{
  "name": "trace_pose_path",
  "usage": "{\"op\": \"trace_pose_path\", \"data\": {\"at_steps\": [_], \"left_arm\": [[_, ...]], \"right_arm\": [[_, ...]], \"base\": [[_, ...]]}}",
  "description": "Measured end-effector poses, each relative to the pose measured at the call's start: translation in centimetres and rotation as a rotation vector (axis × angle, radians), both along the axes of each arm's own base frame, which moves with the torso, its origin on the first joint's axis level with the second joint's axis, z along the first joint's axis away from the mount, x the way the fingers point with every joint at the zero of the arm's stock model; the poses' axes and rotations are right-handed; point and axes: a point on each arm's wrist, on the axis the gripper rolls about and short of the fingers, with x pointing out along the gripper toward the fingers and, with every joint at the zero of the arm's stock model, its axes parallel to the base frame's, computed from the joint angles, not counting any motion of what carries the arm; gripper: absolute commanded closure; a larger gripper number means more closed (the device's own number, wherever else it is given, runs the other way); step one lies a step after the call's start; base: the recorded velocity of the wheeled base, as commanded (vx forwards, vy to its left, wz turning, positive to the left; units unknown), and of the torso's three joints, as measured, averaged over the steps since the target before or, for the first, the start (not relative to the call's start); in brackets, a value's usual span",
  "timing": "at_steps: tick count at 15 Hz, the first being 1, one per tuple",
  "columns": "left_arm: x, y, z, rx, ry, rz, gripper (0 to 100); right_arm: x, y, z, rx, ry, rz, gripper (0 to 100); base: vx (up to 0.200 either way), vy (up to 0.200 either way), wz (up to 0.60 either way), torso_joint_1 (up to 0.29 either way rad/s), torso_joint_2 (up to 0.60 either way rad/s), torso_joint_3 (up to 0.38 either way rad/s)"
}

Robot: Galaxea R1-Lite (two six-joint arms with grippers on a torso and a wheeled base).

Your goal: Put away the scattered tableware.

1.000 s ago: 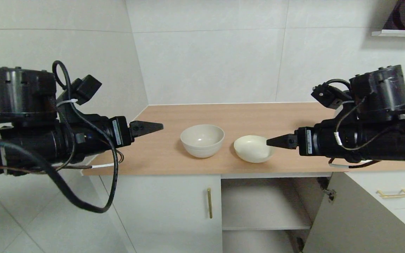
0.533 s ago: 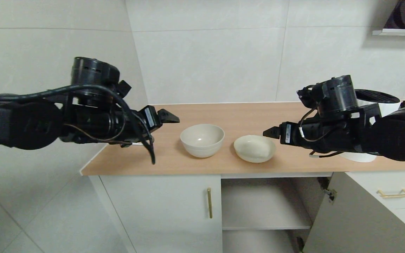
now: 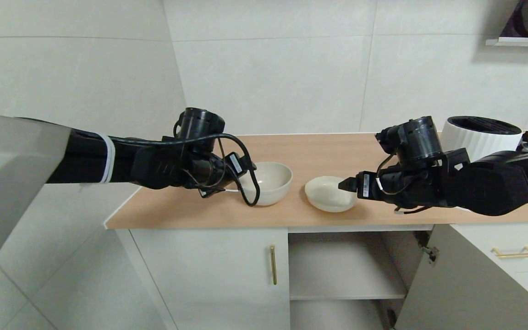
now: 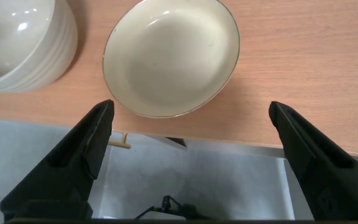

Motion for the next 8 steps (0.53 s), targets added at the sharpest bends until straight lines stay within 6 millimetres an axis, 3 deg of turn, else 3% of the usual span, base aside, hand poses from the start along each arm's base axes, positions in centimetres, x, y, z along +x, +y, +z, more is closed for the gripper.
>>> {"op": "trace_pose_path", "data": {"at_steps": [6,7,8], "left_arm": [[1.5,-0.5,-2.0,0.004,0.030,0.015,0],[1.5,-0.4,-2.1,0.005,0.033,0.016,100],[1.5,-0.5,-2.2,0.006,0.036,0.016,100]], "right_arm": [[0.0,0.0,-0.1,-0.001,0.004,0.001,0],[0.0,0.0,-0.1,-0.001,0.003,0.001,0],[0.0,0.0,-0.1,-0.001,0.003,0.001,0]], "base": [[0.000,0.000,0.00,0.000,0.00,0.000],[0.000,0.000,0.00,0.000,0.00,0.000],[0.000,0.000,0.00,0.000,0.00,0.000]]}}
